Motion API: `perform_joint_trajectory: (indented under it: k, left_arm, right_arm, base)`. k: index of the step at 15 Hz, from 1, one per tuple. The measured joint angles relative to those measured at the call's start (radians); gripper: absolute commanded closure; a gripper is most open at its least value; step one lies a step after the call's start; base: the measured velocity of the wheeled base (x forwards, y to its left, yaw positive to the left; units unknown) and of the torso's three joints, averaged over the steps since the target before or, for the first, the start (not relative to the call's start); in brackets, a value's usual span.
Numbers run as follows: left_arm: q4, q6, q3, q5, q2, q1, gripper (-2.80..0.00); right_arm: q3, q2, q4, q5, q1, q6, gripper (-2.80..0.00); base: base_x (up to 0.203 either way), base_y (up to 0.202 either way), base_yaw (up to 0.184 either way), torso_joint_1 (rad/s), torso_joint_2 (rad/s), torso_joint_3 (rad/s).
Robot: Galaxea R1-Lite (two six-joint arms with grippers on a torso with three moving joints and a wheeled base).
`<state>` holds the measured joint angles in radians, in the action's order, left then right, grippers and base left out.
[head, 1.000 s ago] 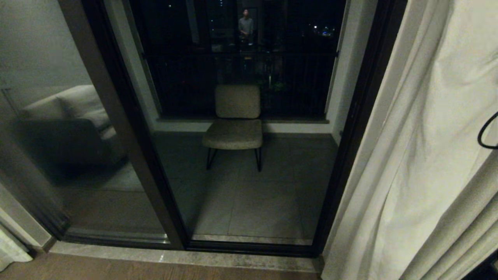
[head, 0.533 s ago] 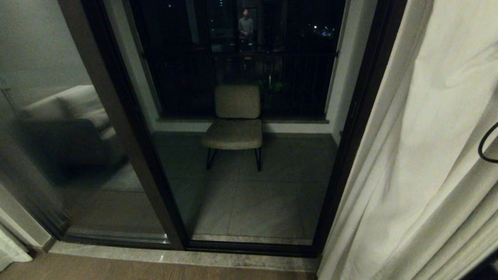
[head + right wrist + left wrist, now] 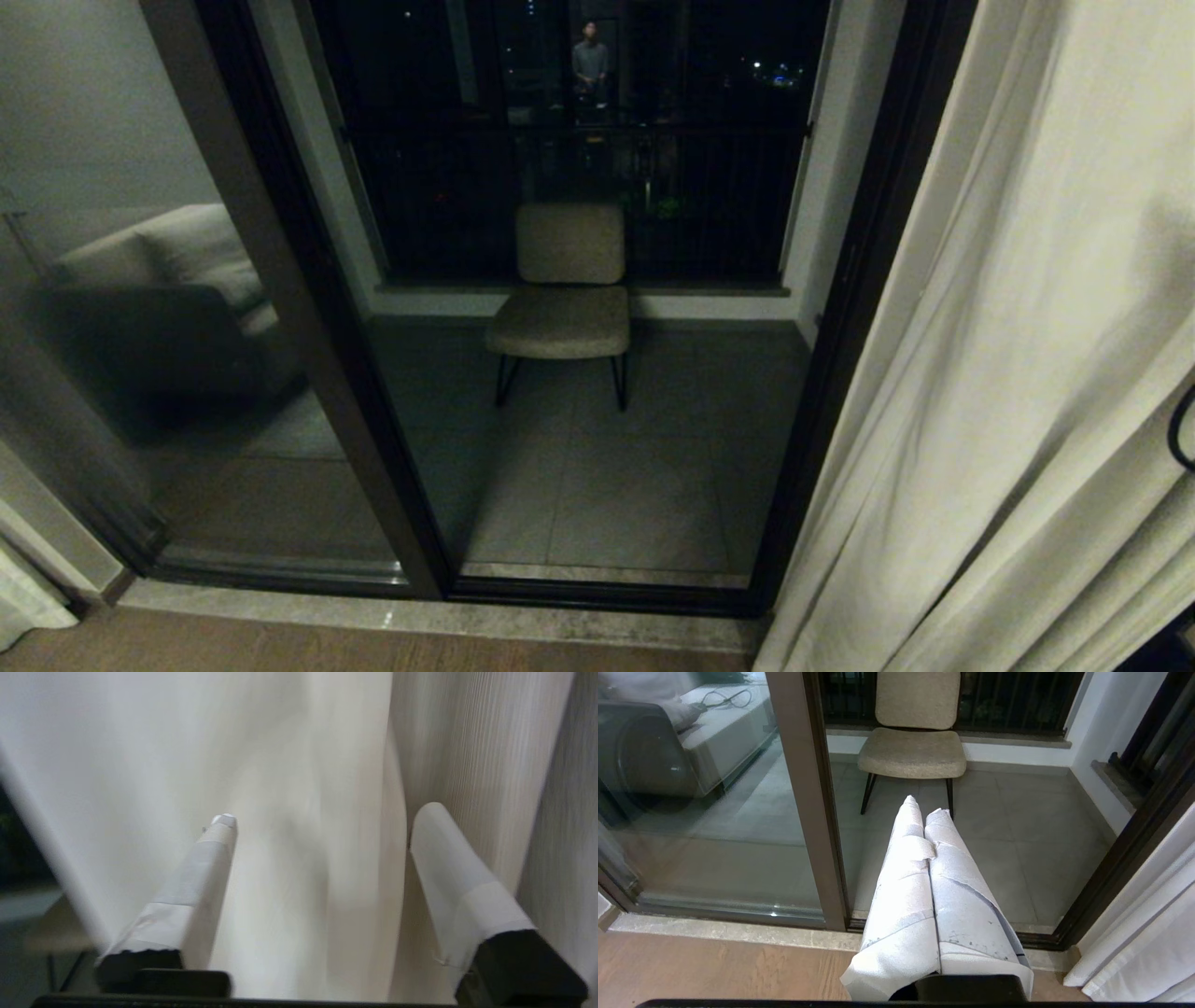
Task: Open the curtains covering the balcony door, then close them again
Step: Pull the inner curtains open on both sides
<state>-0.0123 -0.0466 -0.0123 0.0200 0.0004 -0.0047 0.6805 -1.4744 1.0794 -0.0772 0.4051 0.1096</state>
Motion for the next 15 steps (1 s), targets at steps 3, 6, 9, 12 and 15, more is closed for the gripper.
perform_joint_trajectory:
  k: [3,6,9,12,15]
  left_arm:
    - [0.000,0.000,0.000,-0.001,0.000,0.000,0.00]
    - [0.000,0.000,0.000,-0.001,0.000,0.000,0.00]
    - [0.000,0.000,0.000,-0.001,0.000,0.000,0.00]
    - [0.000,0.000,0.000,0.000,0.000,0.000,0.00]
    - [0.000,0.000,0.000,0.000,0.000,0.000,0.00]
  right_arm:
    - [-0.174,0.121,0.000,-0.010,-0.028,-0.002,-2.80]
    - [-0.323,0.242,-0.005,-0.064,-0.053,-0.008,0.00]
    - [-0.388,0.305,-0.003,-0.092,-0.061,-0.009,0.00]
    - [-0.396,0.323,0.000,-0.164,-0.089,-0.009,0.00]
    - [-0.358,0.312,0.001,-0.183,-0.199,-0.017,0.00]
  base:
    - [0.000,0.000,0.000,0.000,0.00,0.000]
    - [0.000,0.000,0.000,0.000,0.00,0.000]
    - [0.000,0.000,0.000,0.000,0.00,0.000]
    - [0.000,0.000,0.000,0.000,0.00,0.000]
    - [0.000,0.000,0.000,0.000,0.00,0.000]
